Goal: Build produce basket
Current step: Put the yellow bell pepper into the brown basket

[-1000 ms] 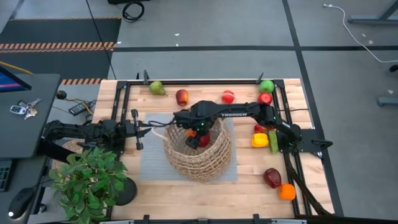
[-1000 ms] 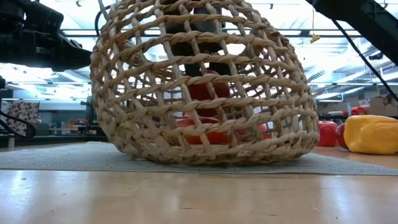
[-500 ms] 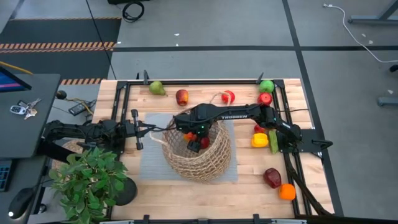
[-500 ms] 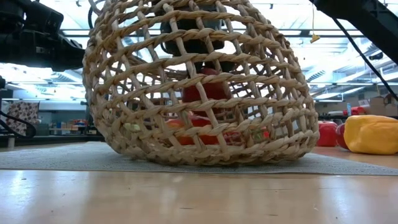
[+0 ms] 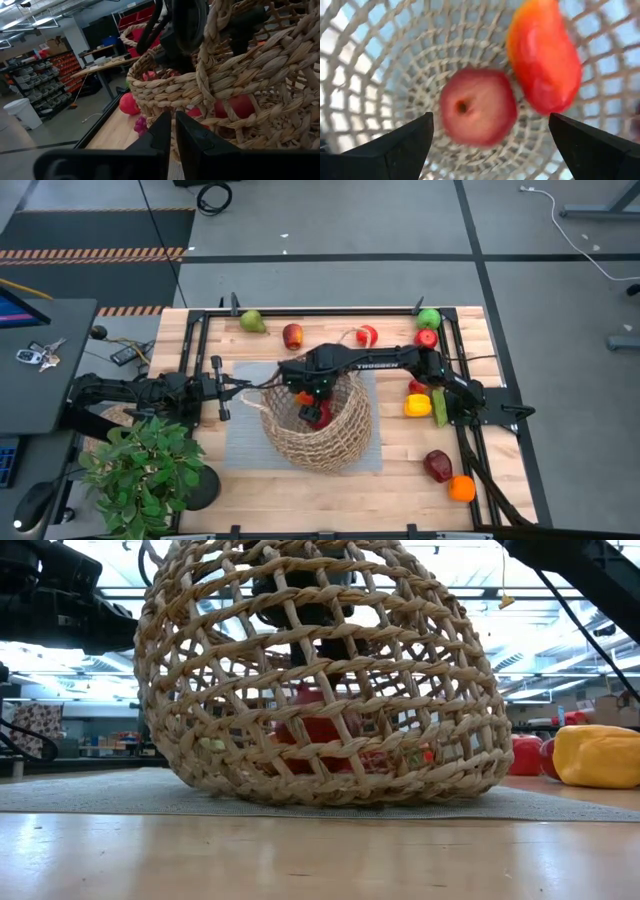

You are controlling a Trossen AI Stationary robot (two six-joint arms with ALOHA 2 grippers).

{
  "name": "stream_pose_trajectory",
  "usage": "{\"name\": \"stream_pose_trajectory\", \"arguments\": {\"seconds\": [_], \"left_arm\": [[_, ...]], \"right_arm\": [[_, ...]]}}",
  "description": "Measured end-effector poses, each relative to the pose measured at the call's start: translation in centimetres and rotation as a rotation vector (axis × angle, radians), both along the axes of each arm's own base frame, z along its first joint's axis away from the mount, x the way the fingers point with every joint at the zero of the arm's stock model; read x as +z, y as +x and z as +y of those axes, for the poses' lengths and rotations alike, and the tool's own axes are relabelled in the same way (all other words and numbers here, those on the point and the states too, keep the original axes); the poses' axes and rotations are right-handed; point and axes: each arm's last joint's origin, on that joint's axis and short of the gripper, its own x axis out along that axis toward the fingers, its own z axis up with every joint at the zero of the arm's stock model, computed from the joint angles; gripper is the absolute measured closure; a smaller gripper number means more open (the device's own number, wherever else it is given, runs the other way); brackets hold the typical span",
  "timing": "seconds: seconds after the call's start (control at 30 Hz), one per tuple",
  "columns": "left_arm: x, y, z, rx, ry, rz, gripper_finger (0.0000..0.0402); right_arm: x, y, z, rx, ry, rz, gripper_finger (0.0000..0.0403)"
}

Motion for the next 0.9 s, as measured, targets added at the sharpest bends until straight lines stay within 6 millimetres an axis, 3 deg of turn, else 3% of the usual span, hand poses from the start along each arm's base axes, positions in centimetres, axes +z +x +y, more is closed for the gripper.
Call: {"name": "stream_pose_trajectory", "arguments": {"seconds": [0.2,0.3,0.67,0.9], "left_arm": [[0.0,0.0,0.0,0.000,0.000,0.000,0.0373],[0.0,0.0,0.0,0.000,0.000,0.000,0.0374],[0.0,0.0,0.0,0.000,0.000,0.000,0.0367],[0.0,0.0,0.0,0.000,0.000,0.000,0.0374]], "right_arm": [[0.4,-0.5,-0.9,-0.039,0.101,0.035,0.0010],[1.7,-1.0,-1.1,-0.040,0.081,0.001,0.0013],[9.7,-4.0,-2.0,-0.133,-0.176,-0.295,0.0015],[14.8,-8.1,-1.4,-0.181,-0.311,-0.395,0.0015]]}}
